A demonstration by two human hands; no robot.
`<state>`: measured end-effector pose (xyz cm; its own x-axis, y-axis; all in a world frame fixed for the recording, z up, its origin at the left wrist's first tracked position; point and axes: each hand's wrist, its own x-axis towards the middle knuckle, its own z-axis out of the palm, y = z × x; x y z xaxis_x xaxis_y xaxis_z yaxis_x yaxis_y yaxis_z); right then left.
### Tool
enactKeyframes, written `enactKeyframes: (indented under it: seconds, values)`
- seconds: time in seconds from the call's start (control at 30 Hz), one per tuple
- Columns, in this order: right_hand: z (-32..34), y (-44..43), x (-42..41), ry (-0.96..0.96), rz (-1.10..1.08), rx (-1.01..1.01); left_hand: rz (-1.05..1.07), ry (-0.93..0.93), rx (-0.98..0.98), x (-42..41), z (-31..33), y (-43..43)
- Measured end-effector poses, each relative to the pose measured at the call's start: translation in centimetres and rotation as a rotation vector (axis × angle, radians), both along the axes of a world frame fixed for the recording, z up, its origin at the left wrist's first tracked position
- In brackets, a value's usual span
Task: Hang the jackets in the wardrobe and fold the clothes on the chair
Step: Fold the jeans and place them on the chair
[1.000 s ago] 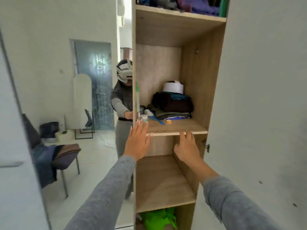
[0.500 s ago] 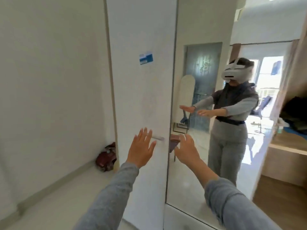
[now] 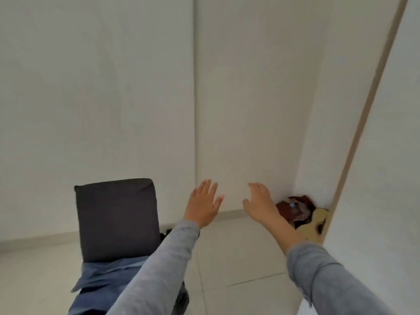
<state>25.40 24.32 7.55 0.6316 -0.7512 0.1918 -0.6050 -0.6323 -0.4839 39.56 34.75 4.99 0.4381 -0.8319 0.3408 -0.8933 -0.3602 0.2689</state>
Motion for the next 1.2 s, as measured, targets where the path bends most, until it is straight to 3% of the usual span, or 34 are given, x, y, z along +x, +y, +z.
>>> enactKeyframes:
  seconds: [0.27, 0.5, 0.63, 0.87, 1.2]
  values:
    - [-4.8, -1.1, 19.2, 0.081, 0.261, 0.176, 0.251, 0.077, 0.101, 17.6, -2.9, 4.2]
    - [-13.4, -0.6, 28.2, 0.219, 0.331, 0.403, 0.330, 0.361, 0.379, 26.7, -11.7, 7.7]
    - [-18.8, -1.0, 30.3, 0.275, 0.257, 0.553, 0.223, 0.417, 0.531, 29.9, -16.6, 6.8]
    - [-30.2, 0.7, 30.1, 0.305, -0.081, 0.830, -0.028, 0.441, 0.676, 34.6, -25.6, 3.3]
    - [-47.2, 7.9, 30.1, 0.488, -0.287, 1.076, -0.042, 0.318, 0.775, 39.0, -41.2, 4.6]
